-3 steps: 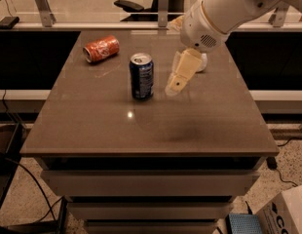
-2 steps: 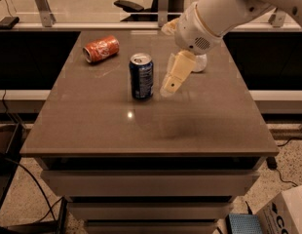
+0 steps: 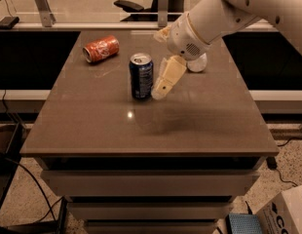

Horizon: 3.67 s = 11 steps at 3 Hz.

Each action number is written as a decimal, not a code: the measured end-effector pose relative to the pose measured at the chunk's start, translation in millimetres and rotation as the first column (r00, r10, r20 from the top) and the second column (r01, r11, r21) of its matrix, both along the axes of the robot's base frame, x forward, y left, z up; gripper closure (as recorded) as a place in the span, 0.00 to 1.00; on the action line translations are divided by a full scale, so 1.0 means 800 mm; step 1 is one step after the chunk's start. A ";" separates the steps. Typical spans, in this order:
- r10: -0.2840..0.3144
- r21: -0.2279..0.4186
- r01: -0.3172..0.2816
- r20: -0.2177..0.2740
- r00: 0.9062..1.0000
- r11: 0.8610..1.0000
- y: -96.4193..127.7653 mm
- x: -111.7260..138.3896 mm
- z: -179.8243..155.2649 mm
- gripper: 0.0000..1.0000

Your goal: Knock pepsi can over

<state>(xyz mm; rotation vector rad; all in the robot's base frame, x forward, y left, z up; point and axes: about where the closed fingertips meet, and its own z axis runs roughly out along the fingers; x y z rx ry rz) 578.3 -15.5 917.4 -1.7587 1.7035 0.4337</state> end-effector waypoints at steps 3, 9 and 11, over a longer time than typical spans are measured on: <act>0.003 0.089 0.003 -0.066 0.998 0.996 0.021 0.026 -0.029 0.00; 0.023 0.188 0.003 -0.137 0.990 0.982 0.053 0.022 -0.059 0.17; 0.029 0.188 -0.003 -0.134 0.991 0.982 0.053 0.023 -0.058 0.64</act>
Offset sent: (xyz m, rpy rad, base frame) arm 0.0268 0.0133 -0.0246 0.0980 0.0689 -0.0099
